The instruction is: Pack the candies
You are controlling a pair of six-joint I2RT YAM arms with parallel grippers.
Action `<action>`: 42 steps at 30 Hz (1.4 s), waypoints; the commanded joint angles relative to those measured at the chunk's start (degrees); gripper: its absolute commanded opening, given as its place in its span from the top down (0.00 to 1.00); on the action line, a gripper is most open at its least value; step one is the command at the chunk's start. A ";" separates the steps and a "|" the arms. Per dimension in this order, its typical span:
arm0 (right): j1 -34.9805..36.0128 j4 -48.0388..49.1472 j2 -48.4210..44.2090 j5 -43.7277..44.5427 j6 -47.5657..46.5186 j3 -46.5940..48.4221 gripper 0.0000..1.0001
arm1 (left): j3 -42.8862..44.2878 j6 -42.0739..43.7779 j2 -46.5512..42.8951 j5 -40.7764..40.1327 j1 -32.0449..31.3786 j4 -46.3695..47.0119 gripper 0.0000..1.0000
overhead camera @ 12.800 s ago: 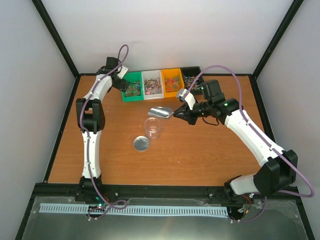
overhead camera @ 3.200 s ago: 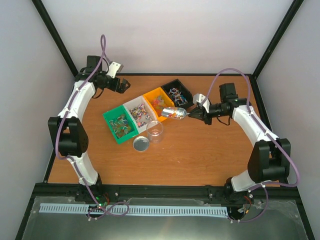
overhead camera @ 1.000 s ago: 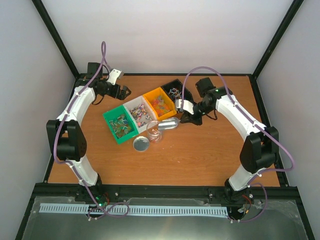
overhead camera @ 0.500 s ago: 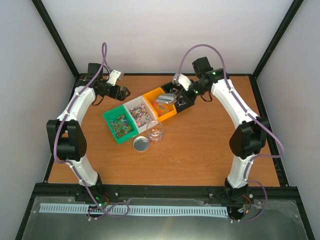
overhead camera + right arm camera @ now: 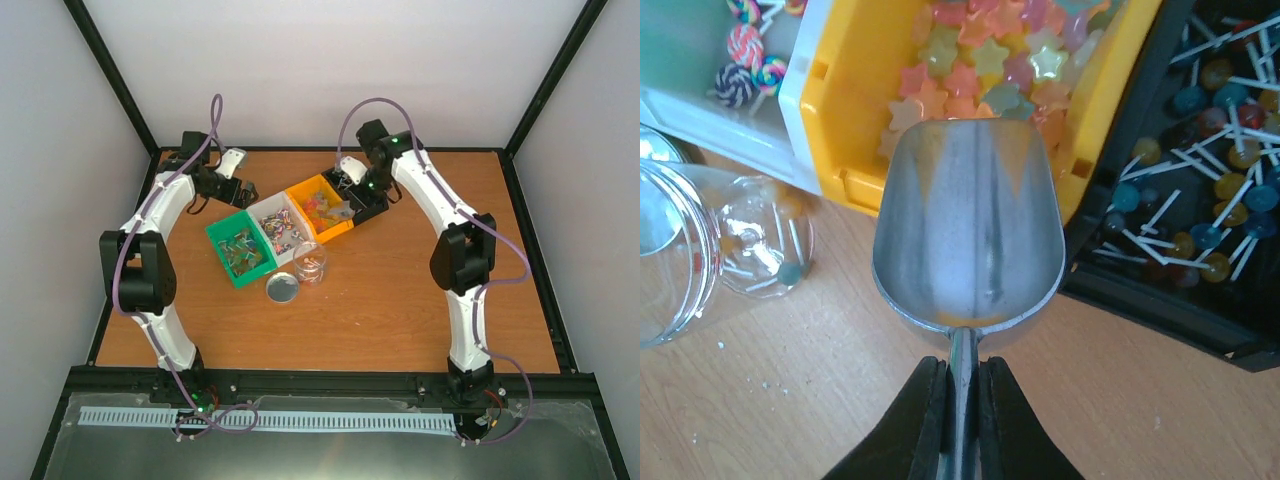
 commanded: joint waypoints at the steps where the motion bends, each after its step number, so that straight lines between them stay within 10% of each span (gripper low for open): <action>1: 1.81 -2.15 0.53 4.53 3.30 0.69 0.97 | 0.37 1.55 0.84 -0.81 0.26 -0.87 0.01; 28: 3.69 2.30 12.52 8.67 7.05 7.57 0.97 | 0.26 3.48 2.67 -0.11 0.20 -2.70 0.08; 42: 3.43 23.86 1.30 5.65 7.80 -18.14 0.97 | 3.94 9.42 7.32 1.29 0.20 -6.70 0.11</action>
